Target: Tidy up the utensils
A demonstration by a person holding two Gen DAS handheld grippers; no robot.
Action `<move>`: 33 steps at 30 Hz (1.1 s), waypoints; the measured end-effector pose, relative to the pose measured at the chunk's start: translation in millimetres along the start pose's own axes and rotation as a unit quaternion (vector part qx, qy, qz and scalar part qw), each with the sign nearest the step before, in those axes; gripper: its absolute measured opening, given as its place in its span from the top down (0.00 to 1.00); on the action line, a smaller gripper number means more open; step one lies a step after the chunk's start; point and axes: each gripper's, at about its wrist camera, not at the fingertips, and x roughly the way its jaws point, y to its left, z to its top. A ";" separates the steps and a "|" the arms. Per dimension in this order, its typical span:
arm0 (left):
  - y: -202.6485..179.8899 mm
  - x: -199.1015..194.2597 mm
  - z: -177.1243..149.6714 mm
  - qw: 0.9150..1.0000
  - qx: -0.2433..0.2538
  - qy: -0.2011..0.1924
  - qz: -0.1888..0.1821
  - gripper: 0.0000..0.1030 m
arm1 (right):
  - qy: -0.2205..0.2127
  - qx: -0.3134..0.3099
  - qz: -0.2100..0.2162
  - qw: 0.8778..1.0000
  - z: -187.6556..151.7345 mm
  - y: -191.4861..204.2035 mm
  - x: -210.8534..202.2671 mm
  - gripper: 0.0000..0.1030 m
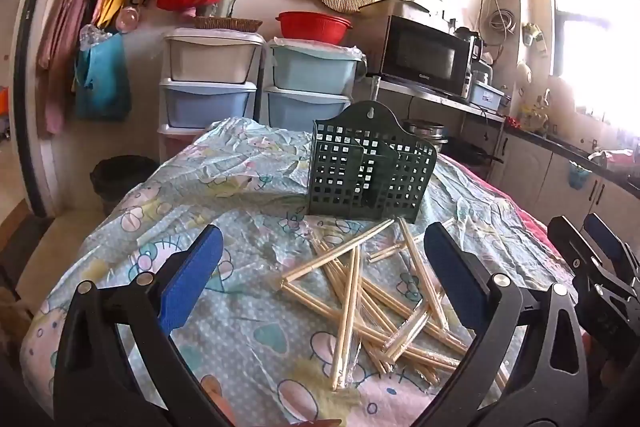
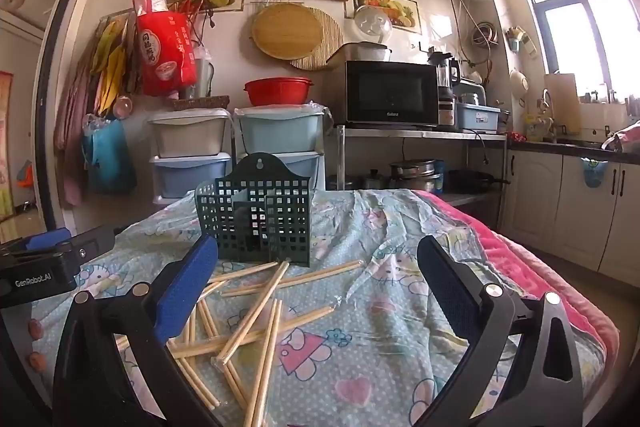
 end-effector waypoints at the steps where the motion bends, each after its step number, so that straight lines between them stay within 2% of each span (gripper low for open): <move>1: 0.6 0.0 0.0 1.000 -0.004 0.000 0.000 0.10 | -0.002 -0.002 -0.001 1.000 0.2 0.2 0.3 0.06; 4: 1.5 -1.9 0.2 1.000 -0.002 -0.004 0.001 0.10 | -0.010 -0.006 -0.002 1.000 1.6 -0.5 0.0 0.06; 6: 2.5 -2.5 -0.1 1.000 -0.003 -0.003 0.002 0.10 | -0.001 -0.011 0.003 1.000 -4.6 8.0 -2.4 0.06; 20: 4.0 1.1 -5.4 1.000 -0.007 0.003 -0.005 0.10 | 0.012 0.001 0.009 1.000 -3.8 1.5 -5.3 0.06; 33: 4.0 0.7 -4.9 1.000 -0.007 0.005 -0.005 0.10 | 0.009 -0.002 0.007 1.000 -3.7 2.8 -8.9 0.06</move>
